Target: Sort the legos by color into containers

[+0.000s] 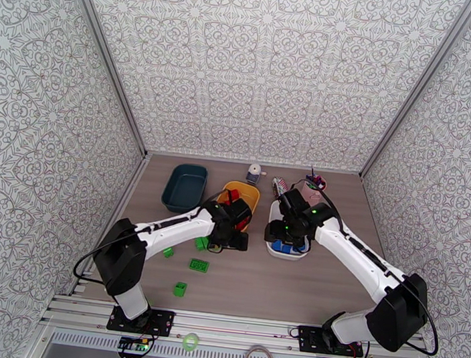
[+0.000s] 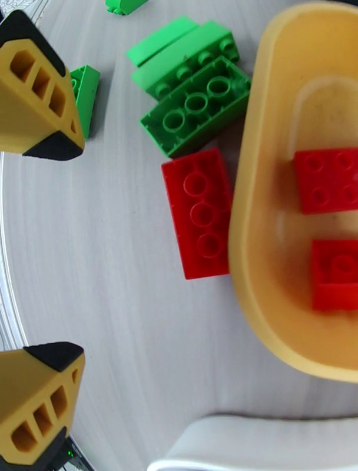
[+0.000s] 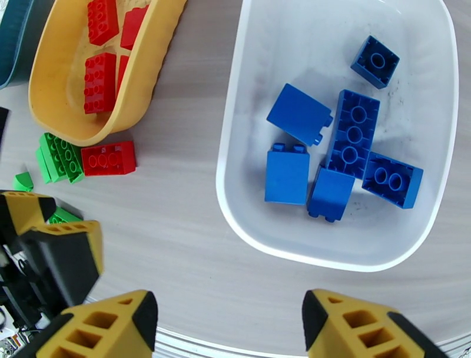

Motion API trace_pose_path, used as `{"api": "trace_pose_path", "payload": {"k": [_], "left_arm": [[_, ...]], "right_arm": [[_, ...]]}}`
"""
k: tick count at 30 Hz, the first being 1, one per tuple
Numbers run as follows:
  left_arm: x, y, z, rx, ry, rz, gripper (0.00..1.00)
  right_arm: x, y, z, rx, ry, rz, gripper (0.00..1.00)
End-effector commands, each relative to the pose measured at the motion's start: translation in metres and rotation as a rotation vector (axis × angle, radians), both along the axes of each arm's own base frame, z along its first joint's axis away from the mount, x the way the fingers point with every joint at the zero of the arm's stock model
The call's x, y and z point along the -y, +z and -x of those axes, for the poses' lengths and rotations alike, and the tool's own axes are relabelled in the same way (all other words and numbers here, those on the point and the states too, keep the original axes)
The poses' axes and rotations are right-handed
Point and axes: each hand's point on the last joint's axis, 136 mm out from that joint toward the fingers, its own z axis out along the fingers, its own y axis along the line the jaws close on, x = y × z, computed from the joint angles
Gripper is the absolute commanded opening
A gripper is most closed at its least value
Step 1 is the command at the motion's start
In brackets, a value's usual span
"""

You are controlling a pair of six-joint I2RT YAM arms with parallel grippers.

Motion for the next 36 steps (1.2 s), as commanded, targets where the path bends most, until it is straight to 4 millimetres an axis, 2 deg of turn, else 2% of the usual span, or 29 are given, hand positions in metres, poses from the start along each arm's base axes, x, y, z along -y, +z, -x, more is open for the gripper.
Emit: {"api": "trace_pose_path", "payload": {"k": [1,7,16,26,36], "left_arm": [[0.008,-0.003,-0.006,0.017,-0.03,-0.002,0.88],[0.006,-0.02,-0.002,-0.009,-0.031,-0.019,0.91],[0.008,-0.042,-0.009,-0.027,-0.041,-0.034,0.93],[-0.006,-0.053,-0.022,-0.019,-0.003,-0.057,0.96],[-0.005,-0.062,-0.037,-0.01,-0.007,-0.064,0.95]], "right_arm": [[0.004,0.0,-0.003,0.002,-0.028,0.0,0.69],[0.002,0.001,-0.008,0.002,-0.031,-0.002,0.69],[0.0,0.004,-0.015,-0.001,-0.025,0.007,0.69],[0.0,0.01,-0.02,0.001,-0.028,0.007,0.69],[-0.001,0.014,-0.02,0.003,-0.026,0.008,0.69]]}}
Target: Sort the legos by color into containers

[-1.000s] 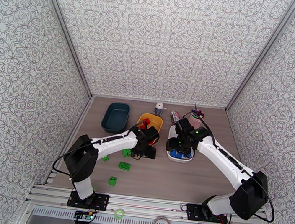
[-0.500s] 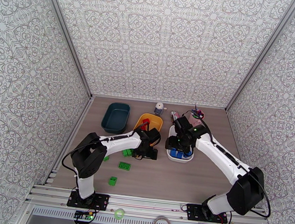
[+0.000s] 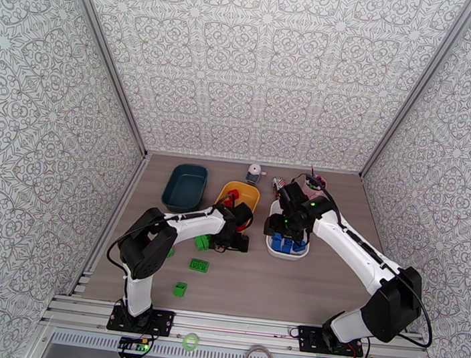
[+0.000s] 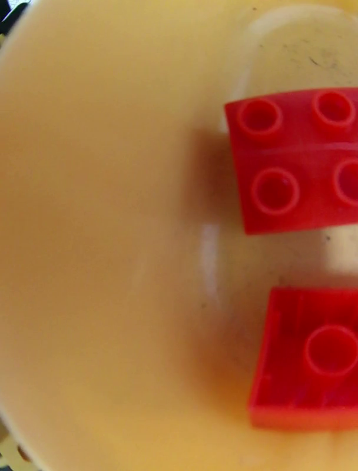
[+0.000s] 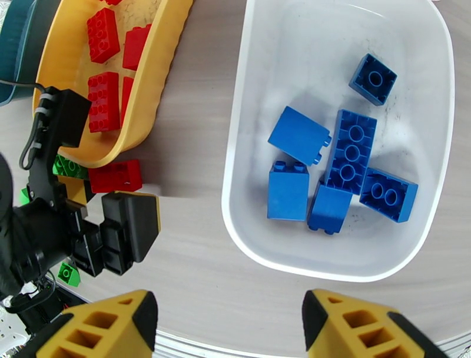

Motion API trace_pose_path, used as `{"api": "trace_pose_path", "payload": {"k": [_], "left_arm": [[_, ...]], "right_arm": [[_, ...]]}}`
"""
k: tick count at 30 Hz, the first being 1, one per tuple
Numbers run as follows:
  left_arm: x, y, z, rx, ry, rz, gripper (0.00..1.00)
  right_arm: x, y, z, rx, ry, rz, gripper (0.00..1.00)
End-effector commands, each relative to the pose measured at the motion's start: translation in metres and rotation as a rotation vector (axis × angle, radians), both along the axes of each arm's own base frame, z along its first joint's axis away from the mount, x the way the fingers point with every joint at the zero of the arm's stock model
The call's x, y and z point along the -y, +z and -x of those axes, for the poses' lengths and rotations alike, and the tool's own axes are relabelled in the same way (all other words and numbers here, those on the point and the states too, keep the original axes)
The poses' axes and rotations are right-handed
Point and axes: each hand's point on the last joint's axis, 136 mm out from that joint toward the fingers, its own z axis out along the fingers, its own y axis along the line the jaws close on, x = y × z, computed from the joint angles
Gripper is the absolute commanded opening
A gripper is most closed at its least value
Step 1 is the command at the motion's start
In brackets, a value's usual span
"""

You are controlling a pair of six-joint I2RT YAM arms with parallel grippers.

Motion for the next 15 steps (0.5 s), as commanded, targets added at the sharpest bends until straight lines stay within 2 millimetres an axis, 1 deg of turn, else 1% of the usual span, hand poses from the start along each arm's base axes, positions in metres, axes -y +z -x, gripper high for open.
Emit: {"api": "trace_pose_path", "payload": {"k": [1,9,15], "left_arm": [[0.001,-0.002,-0.014,0.033,-0.015,-0.012,0.94],[0.003,-0.002,-0.025,0.067,0.0,-0.019,0.89],[0.007,-0.003,-0.028,0.08,0.013,-0.011,0.86]], "right_arm": [[0.002,0.006,-0.004,0.004,-0.009,0.007,0.69],[0.004,0.008,-0.002,0.004,-0.009,0.005,0.69],[0.003,0.009,0.0,-0.004,-0.007,0.0,0.69]]}}
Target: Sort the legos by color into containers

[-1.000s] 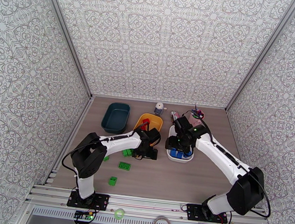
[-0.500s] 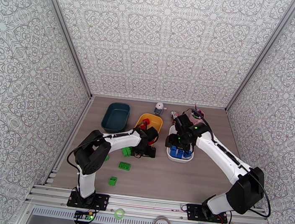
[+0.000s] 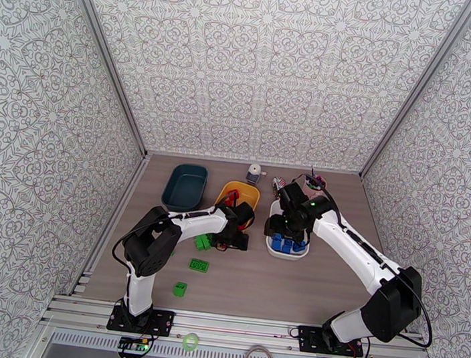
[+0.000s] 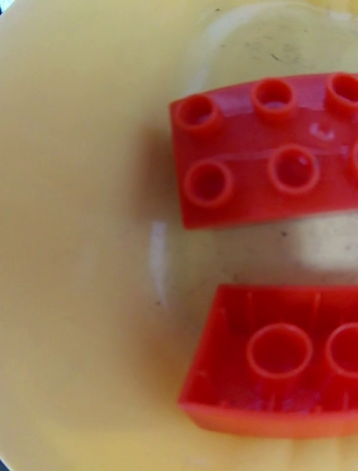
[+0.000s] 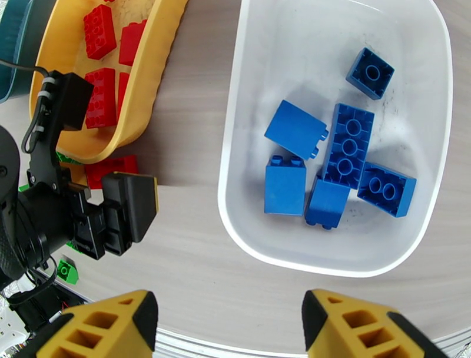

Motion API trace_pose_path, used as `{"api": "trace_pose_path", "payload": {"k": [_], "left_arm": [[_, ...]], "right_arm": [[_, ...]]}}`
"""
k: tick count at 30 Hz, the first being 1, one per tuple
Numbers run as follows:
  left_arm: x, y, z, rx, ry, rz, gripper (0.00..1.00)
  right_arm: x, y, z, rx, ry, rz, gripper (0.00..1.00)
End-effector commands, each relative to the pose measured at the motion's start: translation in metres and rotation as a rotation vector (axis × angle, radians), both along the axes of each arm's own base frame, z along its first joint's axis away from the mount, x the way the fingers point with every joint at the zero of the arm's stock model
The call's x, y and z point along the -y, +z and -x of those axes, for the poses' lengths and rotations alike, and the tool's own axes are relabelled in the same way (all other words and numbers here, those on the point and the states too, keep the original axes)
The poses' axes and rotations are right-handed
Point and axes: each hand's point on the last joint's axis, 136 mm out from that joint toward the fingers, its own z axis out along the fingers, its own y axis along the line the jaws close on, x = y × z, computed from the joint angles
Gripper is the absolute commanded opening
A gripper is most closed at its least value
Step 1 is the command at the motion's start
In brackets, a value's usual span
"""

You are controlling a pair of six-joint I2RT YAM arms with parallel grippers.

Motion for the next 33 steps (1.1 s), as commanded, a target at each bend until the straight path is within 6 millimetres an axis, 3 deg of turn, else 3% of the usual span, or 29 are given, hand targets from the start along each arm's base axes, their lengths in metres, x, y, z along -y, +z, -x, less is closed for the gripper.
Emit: {"api": "trace_pose_path", "payload": {"k": [1,12,19,27,30,33], "left_arm": [[0.006,0.0,-0.016,0.044,0.019,0.015,0.85],[0.007,0.007,-0.014,0.063,0.017,0.029,0.7],[0.004,0.023,0.006,0.07,-0.016,0.043,0.64],[0.0,0.057,0.039,0.108,-0.067,0.064,0.63],[-0.008,0.077,0.034,0.143,-0.054,0.07,0.63],[-0.016,0.1,0.014,0.182,-0.019,0.091,0.63]], "right_arm": [[0.001,0.01,-0.003,0.01,-0.008,-0.011,0.69],[0.0,0.009,-0.001,-0.001,-0.011,-0.02,0.68],[-0.003,0.008,-0.005,0.007,-0.027,-0.033,0.68],[0.001,0.0,-0.008,0.013,-0.063,-0.017,0.67],[0.004,-0.001,-0.009,0.018,-0.082,-0.003,0.66],[0.009,-0.001,-0.012,0.026,-0.104,0.023,0.66]]}}
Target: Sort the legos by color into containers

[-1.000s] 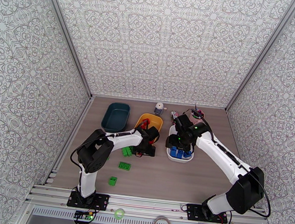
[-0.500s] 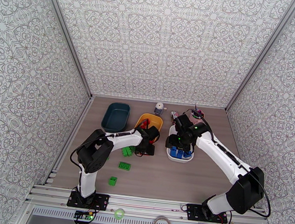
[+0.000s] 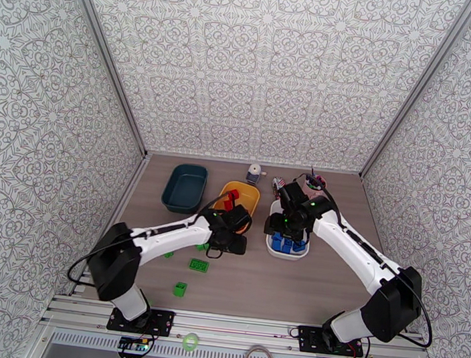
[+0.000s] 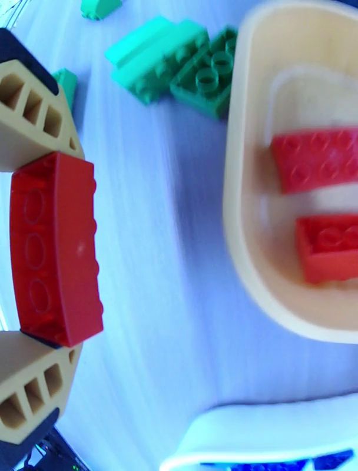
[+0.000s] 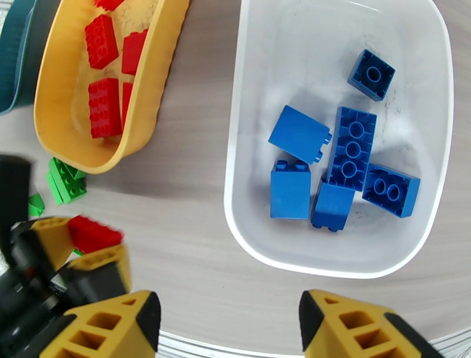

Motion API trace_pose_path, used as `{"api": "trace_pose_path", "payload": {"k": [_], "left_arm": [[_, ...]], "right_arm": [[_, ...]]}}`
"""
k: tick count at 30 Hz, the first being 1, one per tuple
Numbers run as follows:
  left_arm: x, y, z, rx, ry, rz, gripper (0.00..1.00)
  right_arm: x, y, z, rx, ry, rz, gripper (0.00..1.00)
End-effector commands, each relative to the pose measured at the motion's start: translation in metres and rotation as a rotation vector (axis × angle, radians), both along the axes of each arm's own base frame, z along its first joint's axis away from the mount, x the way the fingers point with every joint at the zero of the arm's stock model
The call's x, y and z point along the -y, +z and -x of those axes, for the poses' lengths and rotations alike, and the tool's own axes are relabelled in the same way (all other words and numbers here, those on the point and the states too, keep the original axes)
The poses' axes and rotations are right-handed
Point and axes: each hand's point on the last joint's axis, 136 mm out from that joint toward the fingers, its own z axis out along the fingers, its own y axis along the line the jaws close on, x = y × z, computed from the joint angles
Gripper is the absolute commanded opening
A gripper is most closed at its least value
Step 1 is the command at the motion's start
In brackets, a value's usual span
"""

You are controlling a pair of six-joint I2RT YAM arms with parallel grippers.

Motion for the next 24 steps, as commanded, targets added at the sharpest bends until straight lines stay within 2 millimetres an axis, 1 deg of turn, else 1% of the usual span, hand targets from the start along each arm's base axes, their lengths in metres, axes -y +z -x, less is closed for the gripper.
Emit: {"api": "trace_pose_path", "payload": {"k": [1,4,6,8,11,13,15,17,20,24], "left_arm": [[-0.017,0.028,-0.026,0.05,0.044,-0.008,0.63],[-0.021,0.049,-0.055,0.084,0.059,0.015,0.64],[-0.023,0.054,-0.072,0.087,0.065,0.012,0.64],[-0.023,0.059,-0.089,0.09,0.07,0.014,0.64],[-0.02,0.06,-0.11,0.081,0.067,0.009,0.65],[-0.017,0.059,-0.121,0.072,0.065,0.011,0.7],[-0.015,0.058,-0.128,0.063,0.07,0.006,0.83],[-0.012,0.061,-0.132,0.065,0.072,0.009,0.89],[-0.01,0.071,-0.132,0.087,0.077,0.019,0.92],[-0.015,0.082,-0.122,0.11,0.106,0.019,0.92]], "right_arm": [[0.01,-0.003,-0.007,0.01,-0.054,0.042,0.66],[0.011,-0.002,-0.009,0.009,-0.054,0.053,0.66],[0.009,0.0,-0.011,0.012,-0.05,0.048,0.66],[0.008,0.002,-0.013,0.02,-0.047,0.044,0.66],[0.008,0.008,-0.014,0.033,-0.045,0.04,0.66],[0.008,0.011,-0.014,0.041,-0.042,0.037,0.66],[0.009,0.013,-0.013,0.046,-0.041,0.037,0.66],[0.012,0.014,-0.01,0.05,-0.04,0.041,0.66],[0.015,0.015,-0.006,0.054,-0.035,0.043,0.67],[0.017,0.014,0.0,0.055,-0.017,0.046,0.68]]}}
